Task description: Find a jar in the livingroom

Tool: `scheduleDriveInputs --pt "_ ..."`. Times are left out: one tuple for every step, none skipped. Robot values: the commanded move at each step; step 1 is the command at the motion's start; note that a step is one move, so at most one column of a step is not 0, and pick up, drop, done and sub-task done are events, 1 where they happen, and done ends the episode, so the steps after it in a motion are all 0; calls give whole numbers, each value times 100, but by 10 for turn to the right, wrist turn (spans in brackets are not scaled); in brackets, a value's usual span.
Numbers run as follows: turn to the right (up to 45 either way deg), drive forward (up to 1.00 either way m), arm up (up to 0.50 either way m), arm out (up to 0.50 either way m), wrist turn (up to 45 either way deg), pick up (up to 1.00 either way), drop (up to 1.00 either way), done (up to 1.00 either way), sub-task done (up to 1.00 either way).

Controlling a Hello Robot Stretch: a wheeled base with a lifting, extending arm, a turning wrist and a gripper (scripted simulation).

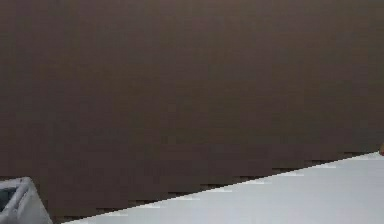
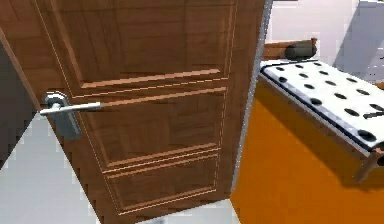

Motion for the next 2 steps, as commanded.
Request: scheduleDriveInputs --pt "0 25 0 0 0 0 0 0 0" --pt "270 0 0 0 0 0 0 0 0"
